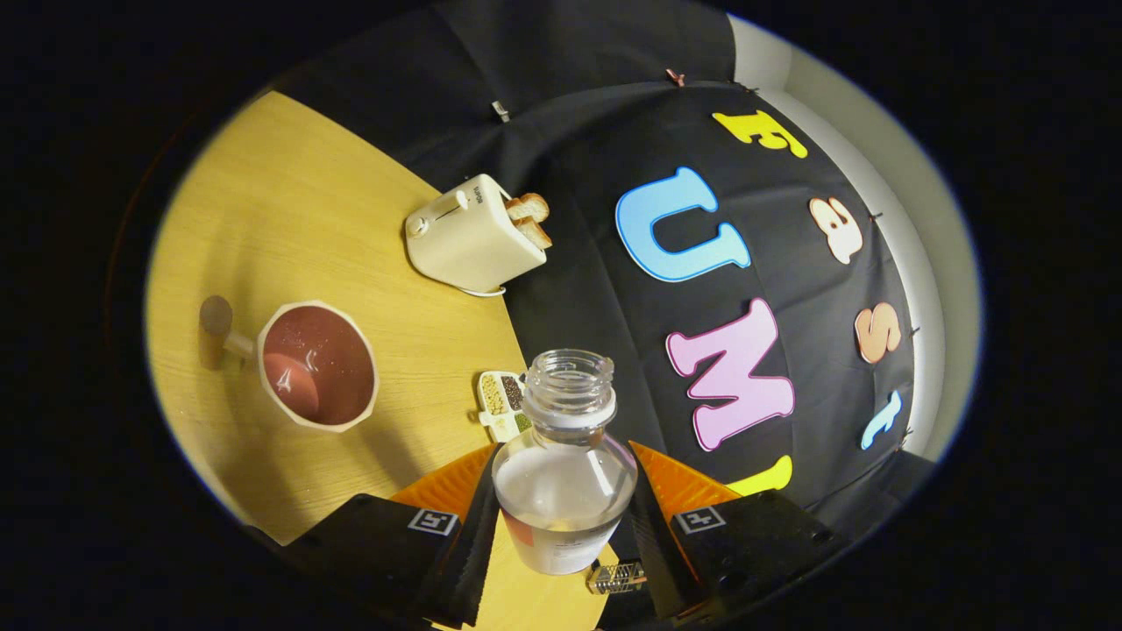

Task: Take the bottle from table, then pour the juice into the cup, finally place the bottle on the coaster

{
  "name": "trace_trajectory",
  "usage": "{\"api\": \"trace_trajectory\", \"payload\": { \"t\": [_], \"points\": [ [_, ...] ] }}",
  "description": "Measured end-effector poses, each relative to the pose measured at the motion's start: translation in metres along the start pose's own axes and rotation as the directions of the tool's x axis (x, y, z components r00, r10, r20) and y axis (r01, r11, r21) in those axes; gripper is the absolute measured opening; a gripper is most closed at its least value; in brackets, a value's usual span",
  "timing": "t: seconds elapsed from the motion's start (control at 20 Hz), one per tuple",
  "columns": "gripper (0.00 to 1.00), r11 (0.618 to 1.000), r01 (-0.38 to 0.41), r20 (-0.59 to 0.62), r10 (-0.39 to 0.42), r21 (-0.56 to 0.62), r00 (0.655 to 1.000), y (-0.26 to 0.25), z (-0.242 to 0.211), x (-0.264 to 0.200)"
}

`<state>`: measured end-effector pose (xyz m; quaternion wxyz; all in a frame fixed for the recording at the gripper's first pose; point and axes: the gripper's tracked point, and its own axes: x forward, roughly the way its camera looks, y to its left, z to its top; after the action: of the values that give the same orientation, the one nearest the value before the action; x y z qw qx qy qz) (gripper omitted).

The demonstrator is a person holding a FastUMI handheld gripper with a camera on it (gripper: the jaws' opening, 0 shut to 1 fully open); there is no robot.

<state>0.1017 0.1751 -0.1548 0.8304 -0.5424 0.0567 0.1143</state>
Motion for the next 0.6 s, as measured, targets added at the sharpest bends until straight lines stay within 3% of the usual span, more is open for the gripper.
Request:
{"api": "trace_trajectory", "payload": {
  "t": [0.6],
  "points": [
    [0.74, 0.947, -0.021, 0.057, 0.042, -0.32, 0.997, 0.03, 0.007, 0.018]
  ]
}}
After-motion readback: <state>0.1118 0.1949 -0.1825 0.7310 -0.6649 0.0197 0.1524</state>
